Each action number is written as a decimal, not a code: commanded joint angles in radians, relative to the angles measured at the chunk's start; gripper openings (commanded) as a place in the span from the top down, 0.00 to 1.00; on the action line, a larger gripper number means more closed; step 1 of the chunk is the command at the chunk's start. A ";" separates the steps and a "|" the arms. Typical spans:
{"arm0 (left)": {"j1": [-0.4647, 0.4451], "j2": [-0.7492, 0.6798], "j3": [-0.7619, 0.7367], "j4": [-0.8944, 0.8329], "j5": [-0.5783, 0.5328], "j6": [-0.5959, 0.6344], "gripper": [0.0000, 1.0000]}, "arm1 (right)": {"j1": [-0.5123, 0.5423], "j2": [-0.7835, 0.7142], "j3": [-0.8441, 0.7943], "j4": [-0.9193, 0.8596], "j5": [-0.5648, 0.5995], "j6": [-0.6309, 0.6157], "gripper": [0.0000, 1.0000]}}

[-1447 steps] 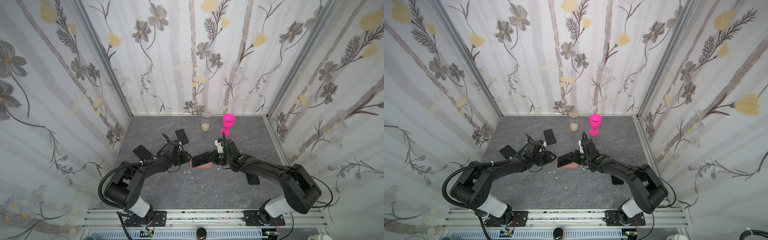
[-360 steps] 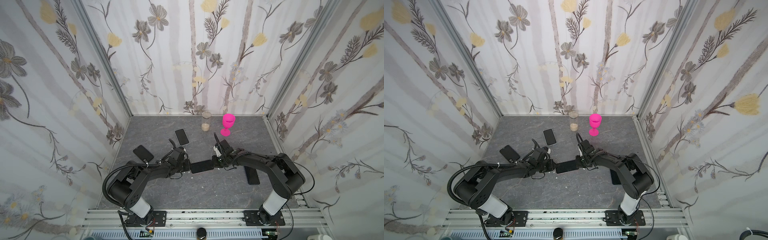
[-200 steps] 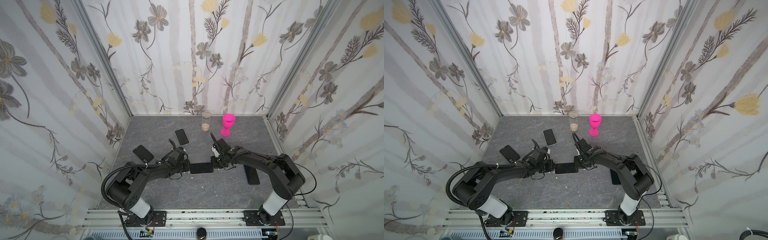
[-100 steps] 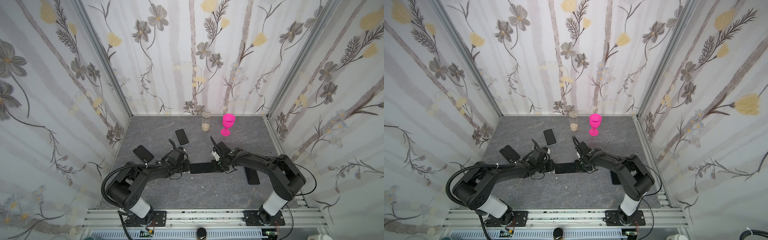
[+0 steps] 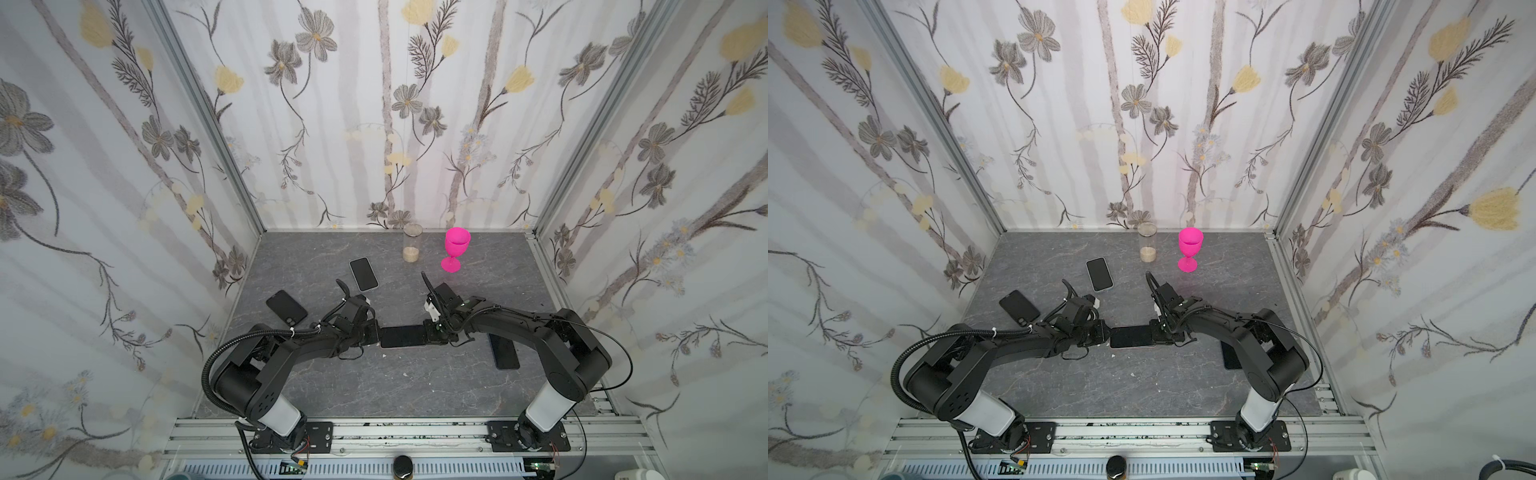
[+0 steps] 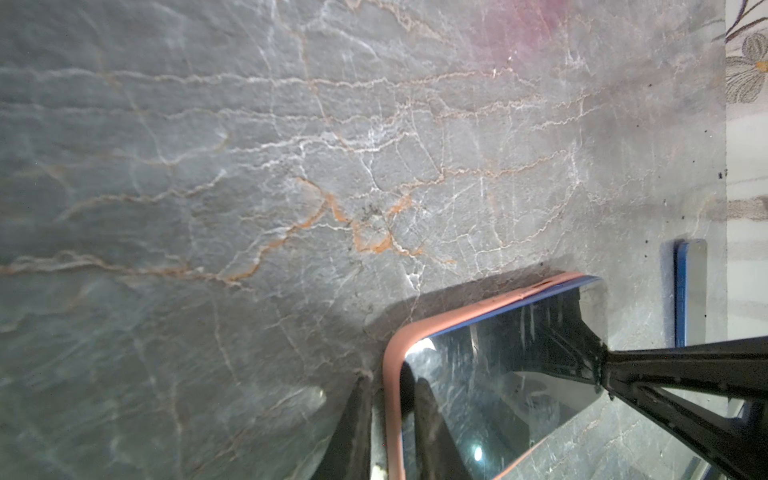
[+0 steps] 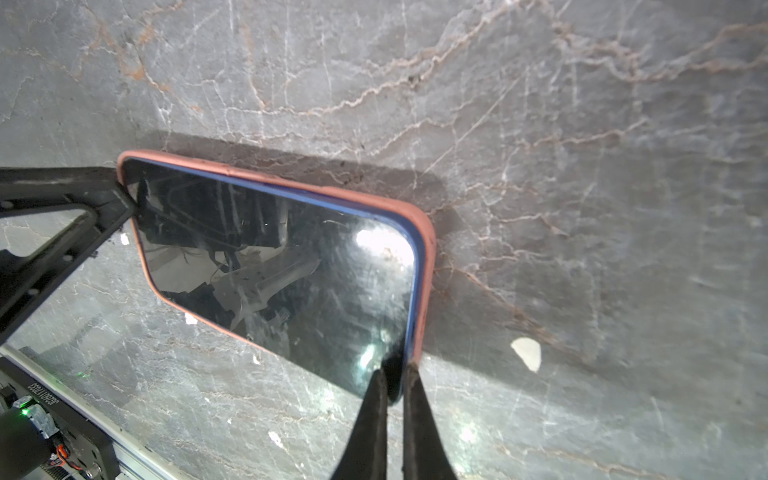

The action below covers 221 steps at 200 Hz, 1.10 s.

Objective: Put the phone into the phone case

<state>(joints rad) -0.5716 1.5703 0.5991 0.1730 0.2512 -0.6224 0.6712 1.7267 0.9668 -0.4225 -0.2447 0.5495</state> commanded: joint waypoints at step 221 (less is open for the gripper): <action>0.027 -0.062 0.078 -0.113 -0.008 0.019 0.79 | 0.003 0.022 0.206 -0.146 0.144 -0.066 0.82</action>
<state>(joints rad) -0.5468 1.4864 0.6640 0.0742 0.2150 -0.6056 0.6792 1.7142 1.1511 -0.5480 -0.1009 0.5106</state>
